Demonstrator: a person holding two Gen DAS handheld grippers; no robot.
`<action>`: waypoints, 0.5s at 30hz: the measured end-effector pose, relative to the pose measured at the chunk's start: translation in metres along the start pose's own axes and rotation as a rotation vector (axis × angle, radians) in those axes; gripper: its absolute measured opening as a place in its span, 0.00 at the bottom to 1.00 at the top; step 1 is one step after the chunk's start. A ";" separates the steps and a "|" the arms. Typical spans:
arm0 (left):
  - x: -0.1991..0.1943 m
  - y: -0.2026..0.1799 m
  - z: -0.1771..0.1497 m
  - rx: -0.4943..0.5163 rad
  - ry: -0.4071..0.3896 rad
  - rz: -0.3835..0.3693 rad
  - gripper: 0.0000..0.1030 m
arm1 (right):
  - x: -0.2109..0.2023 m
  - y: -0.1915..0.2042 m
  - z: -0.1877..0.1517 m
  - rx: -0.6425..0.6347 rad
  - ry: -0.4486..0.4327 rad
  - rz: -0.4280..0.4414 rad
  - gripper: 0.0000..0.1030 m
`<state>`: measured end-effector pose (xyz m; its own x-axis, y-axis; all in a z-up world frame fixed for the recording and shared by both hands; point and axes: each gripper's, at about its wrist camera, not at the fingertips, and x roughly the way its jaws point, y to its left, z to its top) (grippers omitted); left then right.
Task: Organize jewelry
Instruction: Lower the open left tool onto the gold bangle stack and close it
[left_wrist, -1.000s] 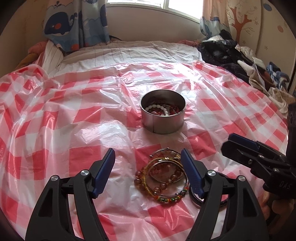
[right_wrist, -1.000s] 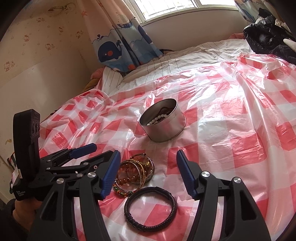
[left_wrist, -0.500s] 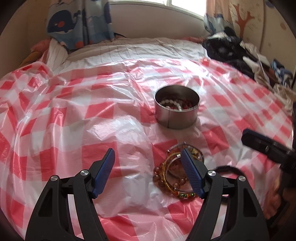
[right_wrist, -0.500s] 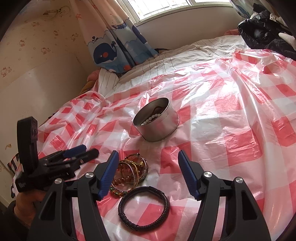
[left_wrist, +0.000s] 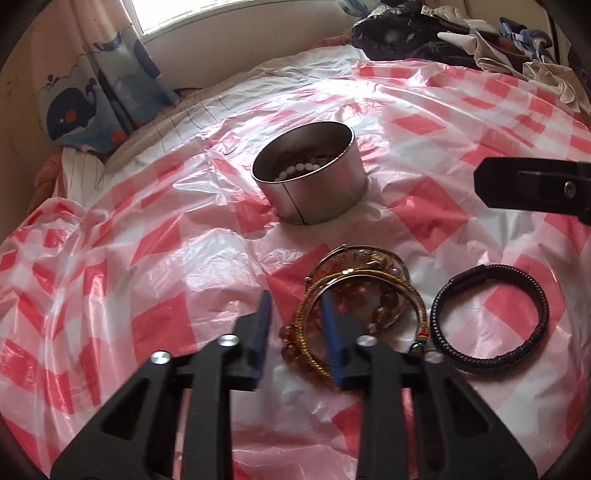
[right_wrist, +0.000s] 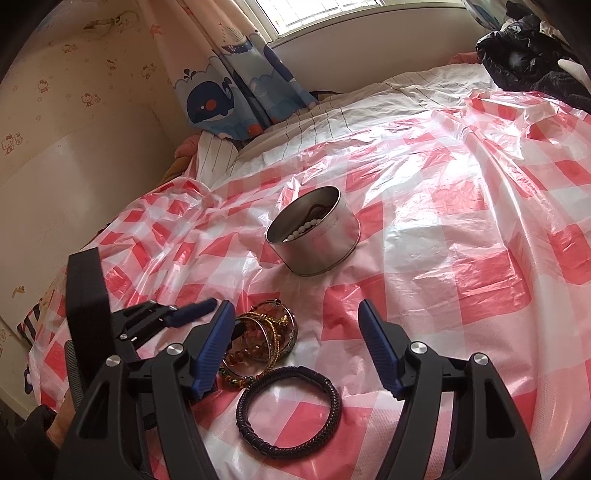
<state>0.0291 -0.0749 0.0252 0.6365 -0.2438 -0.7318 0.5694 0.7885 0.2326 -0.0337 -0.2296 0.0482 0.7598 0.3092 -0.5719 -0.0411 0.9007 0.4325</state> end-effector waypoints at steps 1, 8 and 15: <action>-0.001 -0.001 0.000 0.002 -0.002 0.001 0.10 | 0.000 0.000 0.000 0.001 0.000 0.000 0.65; -0.015 0.045 -0.001 -0.285 -0.066 -0.180 0.00 | 0.002 0.000 -0.002 0.000 0.004 0.000 0.66; -0.010 0.033 -0.001 -0.215 -0.058 -0.172 0.03 | 0.004 0.000 -0.004 -0.002 0.011 -0.003 0.67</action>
<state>0.0411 -0.0454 0.0392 0.5719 -0.4115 -0.7097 0.5523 0.8328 -0.0377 -0.0328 -0.2270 0.0434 0.7526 0.3103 -0.5807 -0.0403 0.9020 0.4299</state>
